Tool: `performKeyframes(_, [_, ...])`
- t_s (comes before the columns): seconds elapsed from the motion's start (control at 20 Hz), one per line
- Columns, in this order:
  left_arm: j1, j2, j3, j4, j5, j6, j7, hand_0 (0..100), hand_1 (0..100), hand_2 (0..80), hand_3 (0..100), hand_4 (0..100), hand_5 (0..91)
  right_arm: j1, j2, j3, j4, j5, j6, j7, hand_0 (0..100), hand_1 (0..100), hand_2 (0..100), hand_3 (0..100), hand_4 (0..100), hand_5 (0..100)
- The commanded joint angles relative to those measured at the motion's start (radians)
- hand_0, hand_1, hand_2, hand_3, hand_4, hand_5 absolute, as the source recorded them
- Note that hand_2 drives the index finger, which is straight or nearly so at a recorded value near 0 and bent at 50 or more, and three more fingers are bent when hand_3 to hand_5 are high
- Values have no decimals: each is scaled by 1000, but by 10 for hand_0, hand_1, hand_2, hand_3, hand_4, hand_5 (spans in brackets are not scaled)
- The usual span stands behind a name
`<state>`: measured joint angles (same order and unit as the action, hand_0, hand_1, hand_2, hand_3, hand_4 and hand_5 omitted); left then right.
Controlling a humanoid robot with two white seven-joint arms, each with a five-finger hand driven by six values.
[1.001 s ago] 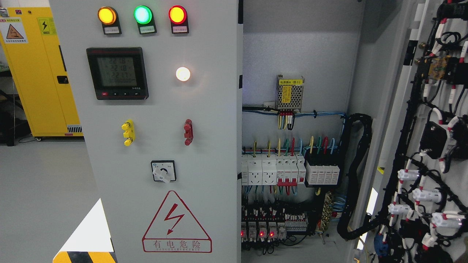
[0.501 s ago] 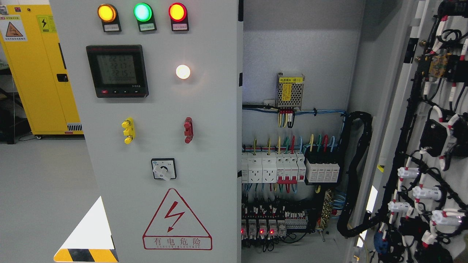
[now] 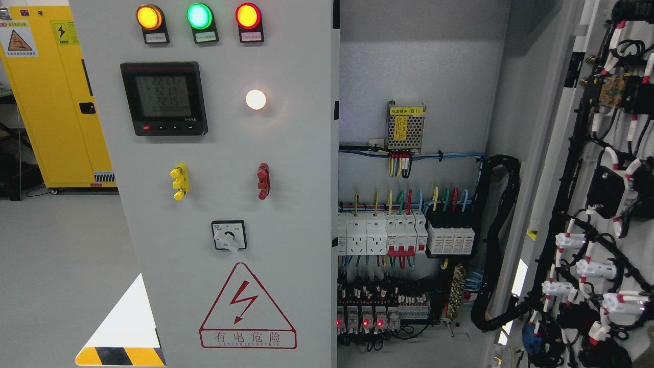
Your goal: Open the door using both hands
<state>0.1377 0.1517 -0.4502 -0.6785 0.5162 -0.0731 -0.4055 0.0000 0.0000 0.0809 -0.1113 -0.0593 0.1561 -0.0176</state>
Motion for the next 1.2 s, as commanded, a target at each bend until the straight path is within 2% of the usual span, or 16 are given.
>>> performKeyframes(0.0, [6, -104, 1, 497, -12, -1, 14, 120, 556, 0, 0, 0, 0, -2, -6, -1, -1, -1, 0, -1, 0, 500, 40, 0, 0, 0])
performKeyframes(0.1, [-7, -122, -1, 554, -21, -2, 77, 120, 556, 0, 0, 0, 0, -2, 5, -1, -1, -1, 0, -1, 0, 500, 40, 0, 0, 0])
performKeyframes(0.25, [-18, -126, 1, 571, -44, 1, 206, 120, 556, 0, 0, 0, 0, 0, 5, 0, -1, -1, 0, -1, 0, 500, 40, 0, 0, 0])
performKeyframes(0.55, [-33, -126, 1, 573, -62, 50, 330, 120, 556, 0, 0, 0, 0, 2, -3, 0, -1, 1, 0, 1, 0, 500, 40, 0, 0, 0])
performKeyframes(0.85, [-49, -135, 8, 628, -59, 68, 326, 120, 556, 0, 0, 0, 0, 2, -5, 0, -1, 1, 2, 11, 0, 500, 40, 0, 0, 0])
performKeyframes(0.95, [-62, -135, 8, 628, -58, 68, 323, 120, 556, 0, 0, 0, 0, 2, 8, 0, -1, 1, -3, 11, 0, 500, 40, 0, 0, 0])
performKeyframes(1.05, [-79, -133, 8, 628, -59, 67, 321, 120, 556, 0, 0, 0, 0, 3, 18, 0, -1, 0, -21, 11, 0, 500, 40, 0, 0, 0])
performKeyframes(1.15, [-96, -130, 8, 628, -59, 67, 321, 120, 556, 0, 0, 0, 0, 0, 8, 0, -13, -4, -61, 11, 0, 500, 40, 0, 0, 0])
